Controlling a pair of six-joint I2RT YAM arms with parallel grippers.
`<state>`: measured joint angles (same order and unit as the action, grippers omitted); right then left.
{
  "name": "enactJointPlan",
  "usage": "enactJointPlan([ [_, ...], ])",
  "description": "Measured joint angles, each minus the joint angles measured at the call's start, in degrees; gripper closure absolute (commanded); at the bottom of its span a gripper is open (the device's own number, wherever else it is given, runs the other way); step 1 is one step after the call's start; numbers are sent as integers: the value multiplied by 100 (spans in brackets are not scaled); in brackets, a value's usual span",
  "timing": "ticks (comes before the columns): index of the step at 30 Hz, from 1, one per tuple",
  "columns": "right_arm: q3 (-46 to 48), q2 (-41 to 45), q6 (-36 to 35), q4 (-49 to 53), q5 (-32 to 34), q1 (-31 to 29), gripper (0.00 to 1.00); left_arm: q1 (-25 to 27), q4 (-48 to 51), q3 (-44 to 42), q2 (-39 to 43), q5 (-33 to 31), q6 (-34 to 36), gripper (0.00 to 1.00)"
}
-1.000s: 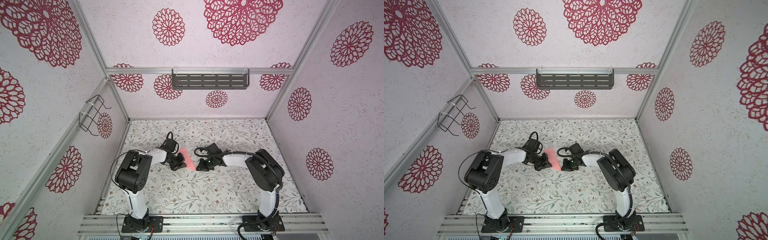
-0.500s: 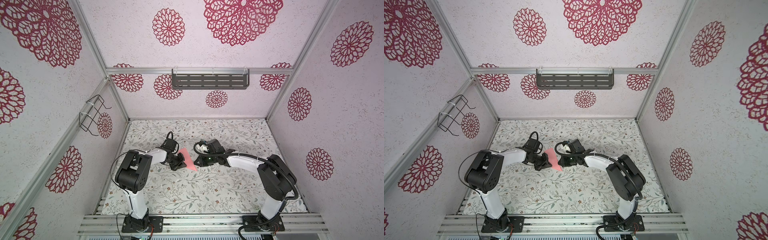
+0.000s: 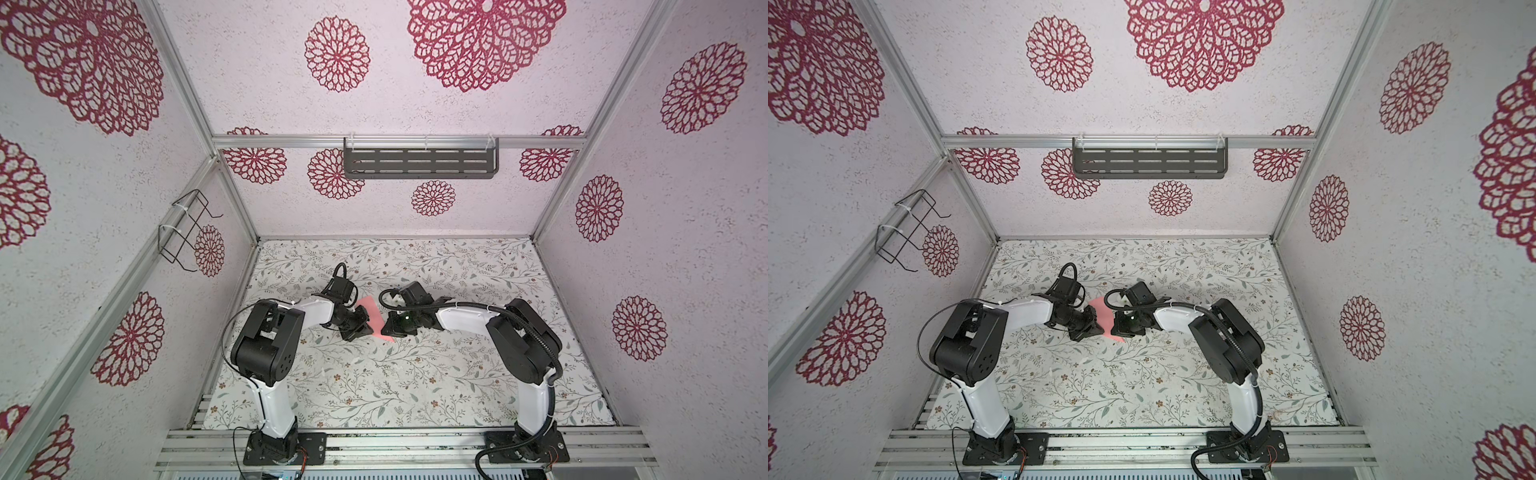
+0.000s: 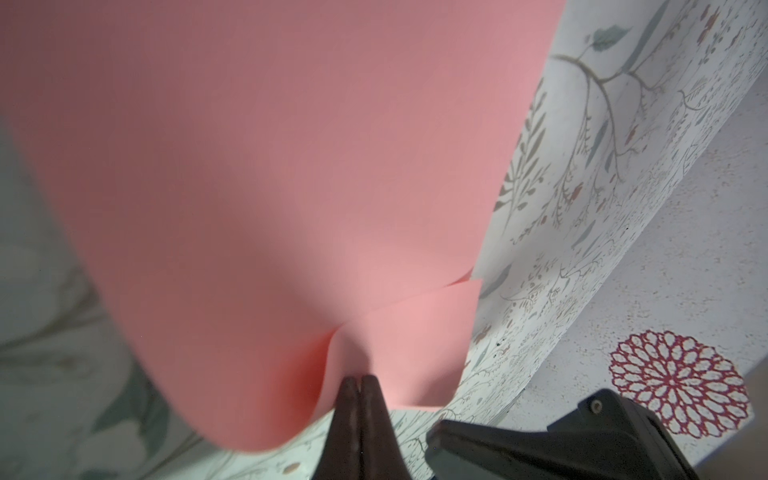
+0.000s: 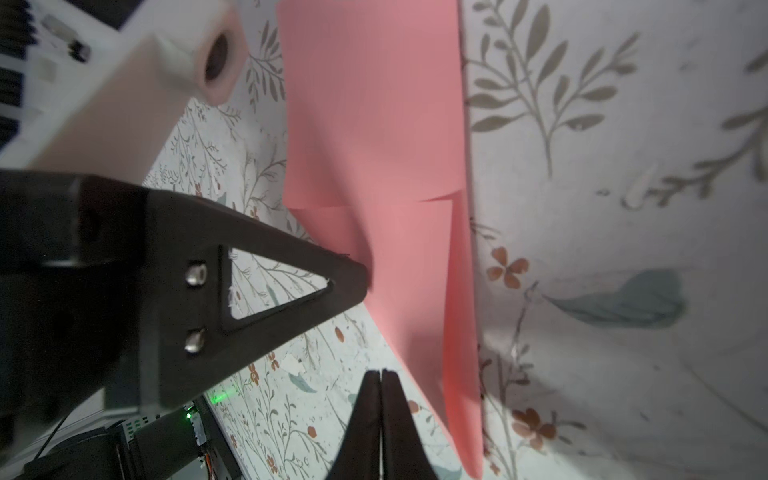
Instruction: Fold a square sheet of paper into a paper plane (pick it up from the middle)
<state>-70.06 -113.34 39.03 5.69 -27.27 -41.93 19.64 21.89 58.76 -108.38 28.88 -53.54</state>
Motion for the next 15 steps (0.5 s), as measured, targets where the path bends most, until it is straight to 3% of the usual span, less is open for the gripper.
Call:
enactJointPlan([
  [15,-140,-227,219,474,-22,81,96,2,28,13,-4,-4,24,100],
])
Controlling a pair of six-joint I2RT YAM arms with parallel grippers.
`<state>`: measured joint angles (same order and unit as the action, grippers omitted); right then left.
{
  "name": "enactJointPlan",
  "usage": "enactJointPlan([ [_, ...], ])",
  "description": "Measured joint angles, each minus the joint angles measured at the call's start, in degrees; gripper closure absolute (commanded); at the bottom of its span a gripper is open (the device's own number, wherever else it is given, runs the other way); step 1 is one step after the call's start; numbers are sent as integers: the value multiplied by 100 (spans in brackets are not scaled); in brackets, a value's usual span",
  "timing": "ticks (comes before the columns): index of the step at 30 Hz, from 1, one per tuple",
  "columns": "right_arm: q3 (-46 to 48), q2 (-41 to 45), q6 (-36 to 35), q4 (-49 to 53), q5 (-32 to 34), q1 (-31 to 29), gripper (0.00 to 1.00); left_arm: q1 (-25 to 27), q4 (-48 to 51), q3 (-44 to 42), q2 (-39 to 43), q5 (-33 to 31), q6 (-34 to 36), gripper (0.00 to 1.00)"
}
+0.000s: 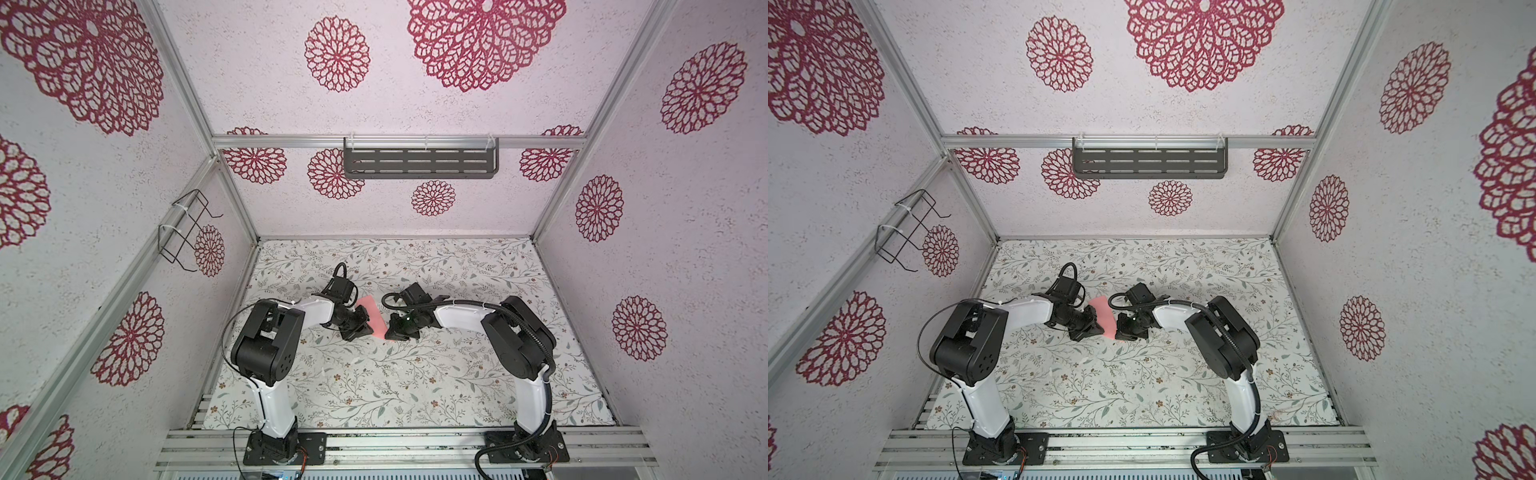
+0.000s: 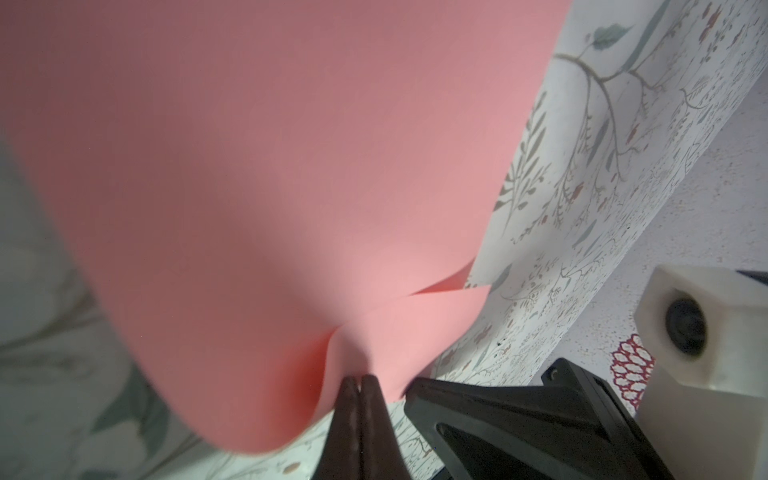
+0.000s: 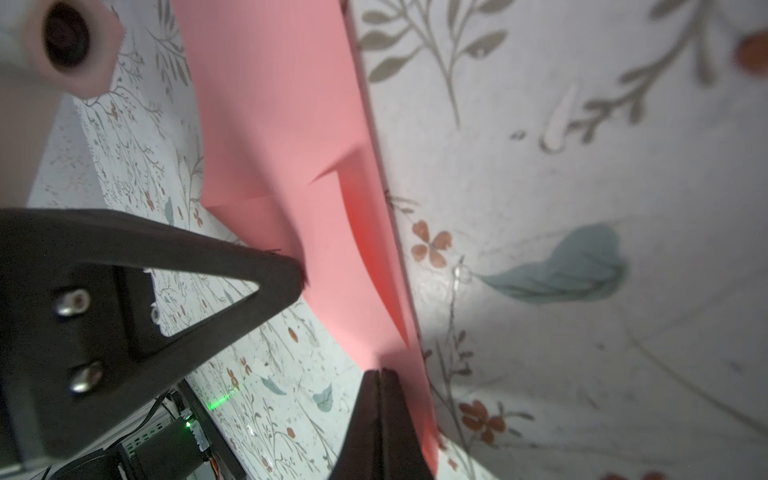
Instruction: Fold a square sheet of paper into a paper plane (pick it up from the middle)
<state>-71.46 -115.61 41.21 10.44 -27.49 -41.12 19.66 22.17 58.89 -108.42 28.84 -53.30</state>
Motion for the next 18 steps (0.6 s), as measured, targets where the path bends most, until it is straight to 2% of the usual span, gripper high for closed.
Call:
enactJointPlan([
  [18,455,275,13,-22,-98,129,96,0,114,72,-35,-9,59,100],
])
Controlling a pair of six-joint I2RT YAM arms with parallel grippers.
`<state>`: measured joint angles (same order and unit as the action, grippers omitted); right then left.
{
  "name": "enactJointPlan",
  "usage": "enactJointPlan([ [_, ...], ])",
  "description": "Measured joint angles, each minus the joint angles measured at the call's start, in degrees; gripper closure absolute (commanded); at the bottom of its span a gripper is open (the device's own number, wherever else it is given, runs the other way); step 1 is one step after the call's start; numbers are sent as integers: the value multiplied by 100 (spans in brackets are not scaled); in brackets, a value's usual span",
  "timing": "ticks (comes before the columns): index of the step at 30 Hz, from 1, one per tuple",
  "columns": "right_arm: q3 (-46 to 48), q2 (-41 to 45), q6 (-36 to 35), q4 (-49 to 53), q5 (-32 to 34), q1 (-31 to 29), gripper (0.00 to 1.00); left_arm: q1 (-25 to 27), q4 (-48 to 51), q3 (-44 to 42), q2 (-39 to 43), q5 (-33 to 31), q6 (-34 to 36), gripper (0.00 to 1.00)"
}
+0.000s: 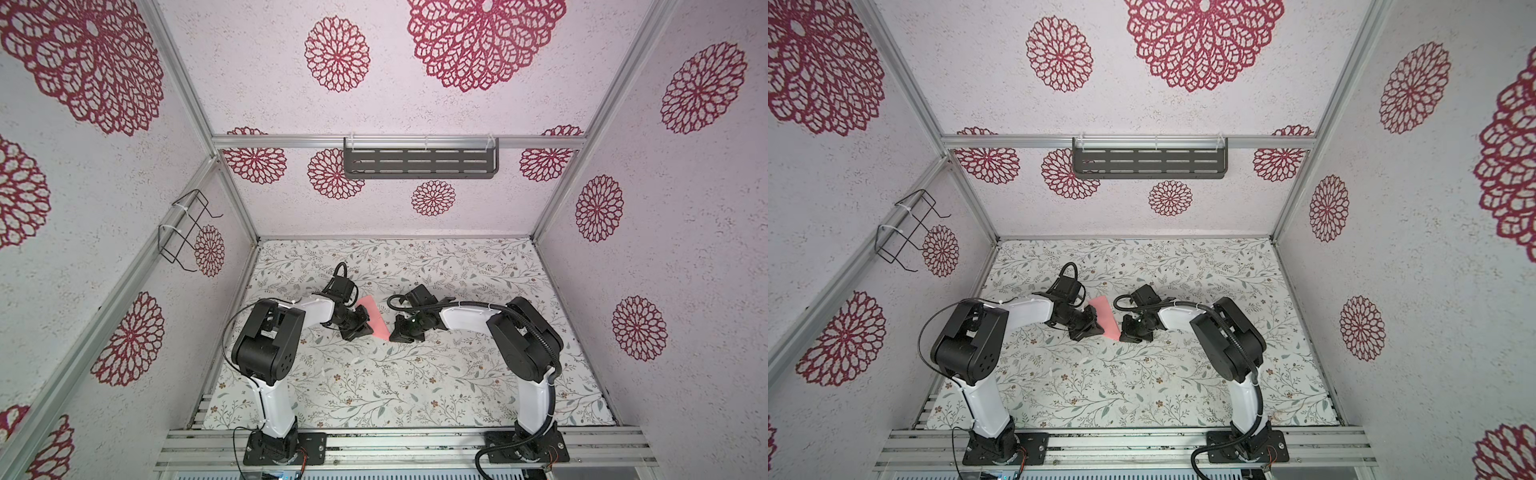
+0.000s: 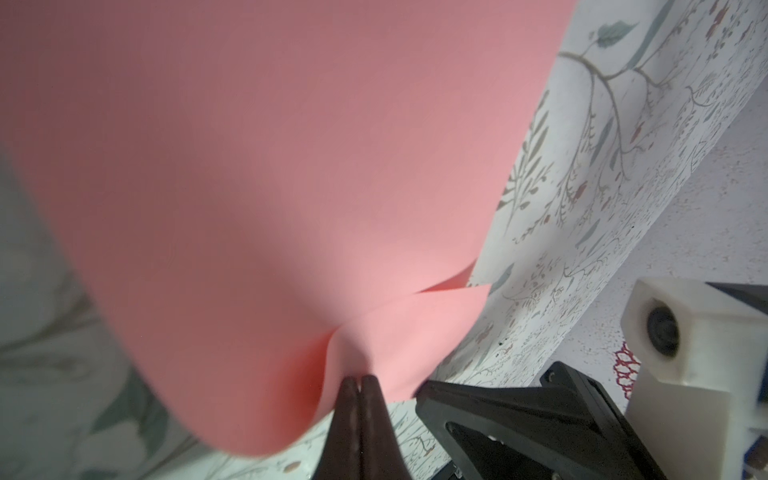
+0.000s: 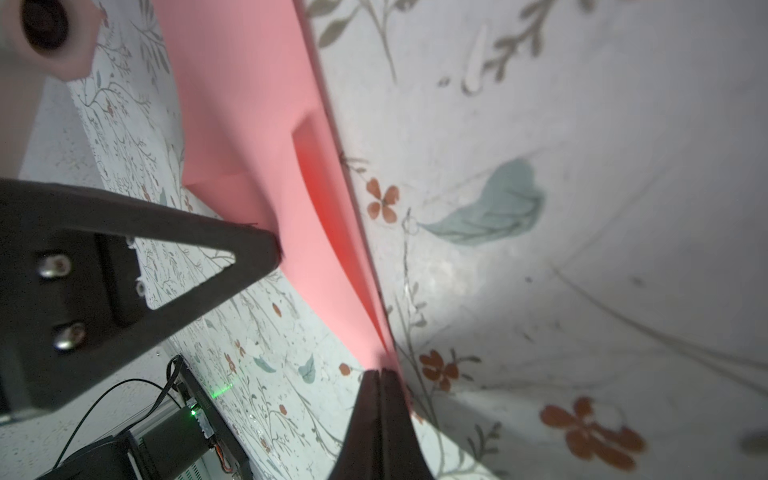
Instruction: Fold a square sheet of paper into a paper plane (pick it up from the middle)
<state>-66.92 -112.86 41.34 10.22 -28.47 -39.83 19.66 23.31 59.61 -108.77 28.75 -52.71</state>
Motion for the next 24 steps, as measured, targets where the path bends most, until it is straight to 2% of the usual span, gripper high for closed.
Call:
enactJointPlan([
  [12,35,393,-586,337,66,39,93,7,-9,11,11,-7,26,100],
  [19,-566,111,-590,79,-162,-24,94,17,-31,35,11,-24,24,99],
  [24,-669,-216,-586,42,-205,-50,94,37,-33,33,37,-74,24,99],
])
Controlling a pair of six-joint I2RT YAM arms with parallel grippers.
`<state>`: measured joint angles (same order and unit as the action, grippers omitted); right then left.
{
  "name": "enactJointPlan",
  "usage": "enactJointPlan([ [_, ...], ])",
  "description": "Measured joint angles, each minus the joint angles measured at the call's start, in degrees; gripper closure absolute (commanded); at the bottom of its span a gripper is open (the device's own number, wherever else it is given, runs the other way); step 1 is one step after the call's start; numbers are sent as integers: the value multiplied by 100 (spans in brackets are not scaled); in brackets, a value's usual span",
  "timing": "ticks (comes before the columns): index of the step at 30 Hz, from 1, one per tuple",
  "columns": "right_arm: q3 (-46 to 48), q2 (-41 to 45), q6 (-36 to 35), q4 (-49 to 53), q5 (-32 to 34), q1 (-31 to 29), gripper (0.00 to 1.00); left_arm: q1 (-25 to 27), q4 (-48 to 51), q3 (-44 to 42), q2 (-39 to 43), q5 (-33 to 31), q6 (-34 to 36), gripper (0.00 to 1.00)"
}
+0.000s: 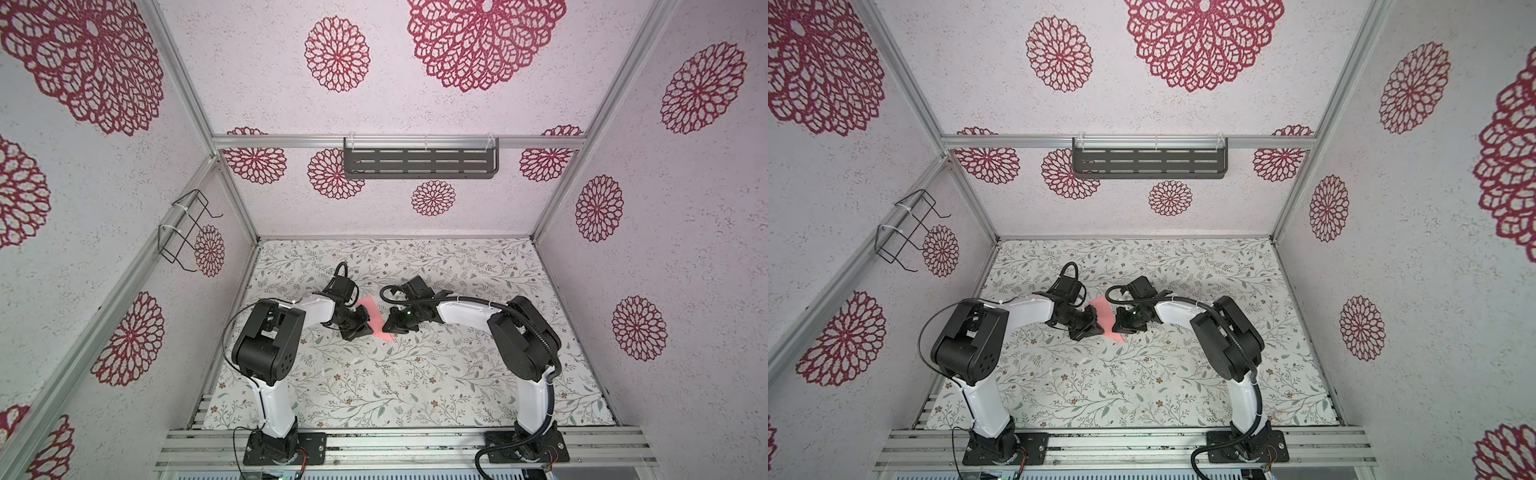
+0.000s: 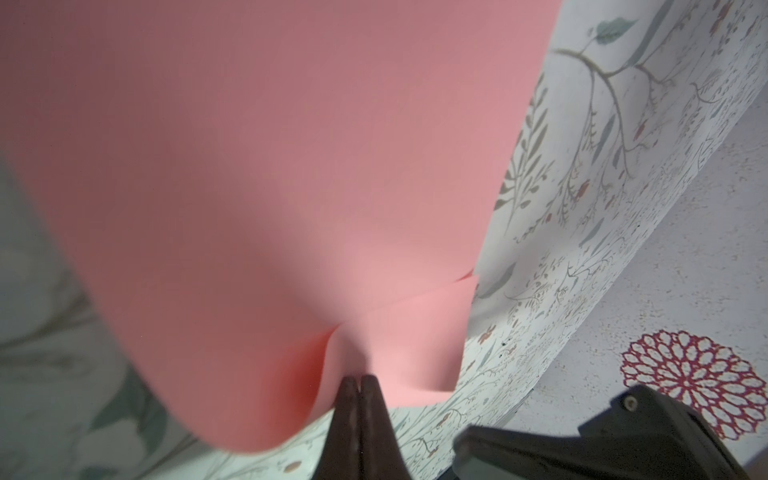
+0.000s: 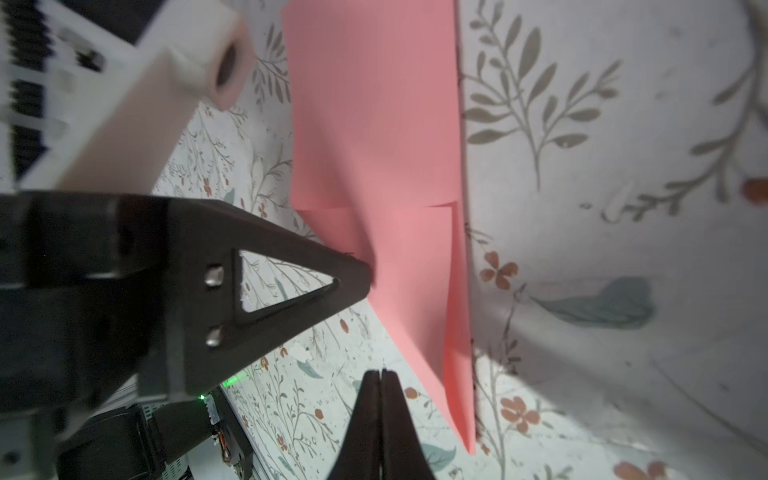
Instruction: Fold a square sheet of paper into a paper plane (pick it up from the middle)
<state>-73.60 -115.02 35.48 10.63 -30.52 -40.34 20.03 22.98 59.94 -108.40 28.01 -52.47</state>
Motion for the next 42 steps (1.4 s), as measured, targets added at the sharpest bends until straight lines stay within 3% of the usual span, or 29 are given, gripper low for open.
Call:
enactJointPlan([
  [8,7,-155,-2,131,63,-7,94,9,-50,-28,28,-9,2,97],
  [18,-17,-190,-4,249,179,-9,94,44,-514,-173,170,-120,164,85],
  [42,-94,-240,2,343,175,-9,93,-44,-557,-538,490,-697,299,84],
])
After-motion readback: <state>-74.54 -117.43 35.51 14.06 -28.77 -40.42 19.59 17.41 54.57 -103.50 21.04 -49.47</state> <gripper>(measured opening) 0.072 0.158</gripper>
